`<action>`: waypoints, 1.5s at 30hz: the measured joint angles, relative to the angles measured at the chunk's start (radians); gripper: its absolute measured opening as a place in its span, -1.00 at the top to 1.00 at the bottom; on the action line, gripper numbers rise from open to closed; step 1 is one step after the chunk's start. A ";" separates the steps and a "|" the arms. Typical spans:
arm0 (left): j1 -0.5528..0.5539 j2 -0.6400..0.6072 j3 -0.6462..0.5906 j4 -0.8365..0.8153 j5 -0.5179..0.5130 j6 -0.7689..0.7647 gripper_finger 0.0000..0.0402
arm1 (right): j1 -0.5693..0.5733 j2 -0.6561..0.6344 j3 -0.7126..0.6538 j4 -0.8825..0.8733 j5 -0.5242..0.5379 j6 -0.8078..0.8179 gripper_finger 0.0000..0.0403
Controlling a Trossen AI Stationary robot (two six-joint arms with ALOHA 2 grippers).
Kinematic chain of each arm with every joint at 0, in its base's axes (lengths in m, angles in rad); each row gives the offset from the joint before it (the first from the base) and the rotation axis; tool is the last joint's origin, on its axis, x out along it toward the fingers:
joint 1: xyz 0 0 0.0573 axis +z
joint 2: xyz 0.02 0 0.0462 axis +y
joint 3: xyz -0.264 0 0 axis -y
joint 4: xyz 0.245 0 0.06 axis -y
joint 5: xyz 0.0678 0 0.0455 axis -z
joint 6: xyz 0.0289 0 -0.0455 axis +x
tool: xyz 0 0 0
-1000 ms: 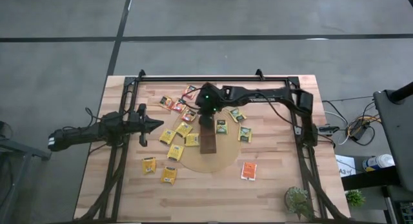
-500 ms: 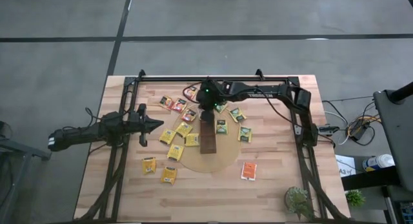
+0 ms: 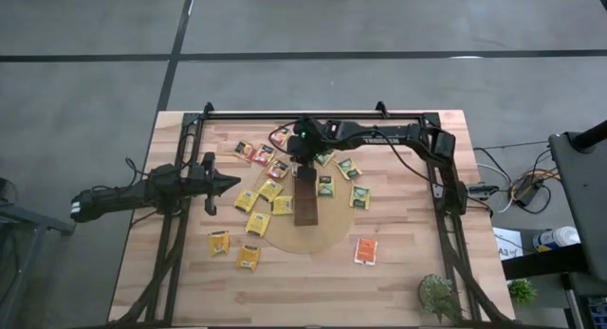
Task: Pick & Place Tea
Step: Put the top white tea bag into the top section of the wooden organizer
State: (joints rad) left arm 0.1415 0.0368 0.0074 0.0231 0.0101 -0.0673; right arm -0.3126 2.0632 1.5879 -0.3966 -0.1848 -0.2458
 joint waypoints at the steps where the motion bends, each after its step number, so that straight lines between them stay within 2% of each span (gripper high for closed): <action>1: 0.000 0.000 0.000 0.000 0.000 0.000 1.00 | 0.000 0.000 0.000 -0.001 0.000 0.001 0.96; 14: 0.000 0.000 0.000 0.000 0.000 0.000 1.00 | 0.009 0.040 0.007 -0.021 0.002 0.028 0.96; 30: 0.000 0.000 0.000 0.000 0.000 0.000 1.00 | 0.004 -0.042 0.008 -0.196 0.060 -0.025 0.96; 45: 0.000 0.000 0.000 0.000 0.000 0.000 1.00 | 0.000 -0.046 -0.004 -0.236 0.110 -0.027 0.96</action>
State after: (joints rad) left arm 0.1415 0.0370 0.0072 0.0231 0.0101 -0.0673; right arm -0.3128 2.0174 1.5835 -0.6329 -0.0751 -0.2724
